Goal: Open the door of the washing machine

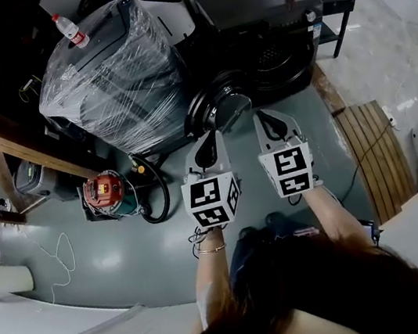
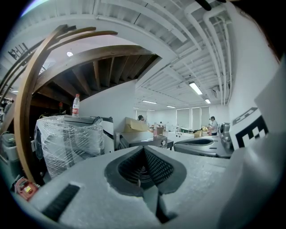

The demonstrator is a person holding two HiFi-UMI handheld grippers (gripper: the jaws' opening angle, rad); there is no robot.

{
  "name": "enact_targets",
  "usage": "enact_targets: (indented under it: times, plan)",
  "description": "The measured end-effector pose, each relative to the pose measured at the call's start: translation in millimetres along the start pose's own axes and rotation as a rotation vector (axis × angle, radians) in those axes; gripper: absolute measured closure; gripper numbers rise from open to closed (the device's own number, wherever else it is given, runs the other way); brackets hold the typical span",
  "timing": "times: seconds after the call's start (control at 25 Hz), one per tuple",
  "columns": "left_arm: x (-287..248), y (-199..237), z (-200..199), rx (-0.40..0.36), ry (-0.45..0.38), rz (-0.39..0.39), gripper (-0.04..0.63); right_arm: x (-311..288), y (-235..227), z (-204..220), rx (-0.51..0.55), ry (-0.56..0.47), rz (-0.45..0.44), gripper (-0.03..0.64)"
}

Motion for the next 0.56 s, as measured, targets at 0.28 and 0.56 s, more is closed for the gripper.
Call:
enact_targets:
  times: [0.28,0.56]
  plan:
    - [5.8,-3.6,0.1,0.006,0.007,0.0,0.583,3.7,-1.0,0.4,-0.01,0.005,0.0,0.617]
    - [14.7,-4.7,4.5,0.01,0.015,-0.014,0.583,7.8,0.1,5.5,0.002,0.003,0.0,0.618]
Point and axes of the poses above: the fingertips, and each gripper's own axes: x backward along the fingers, y to its left, z out of its underside, the point moved 6 cm from there along x, backward along the fingers, and after that the axes turned 7 degrees about z, right-handed, at the moved point
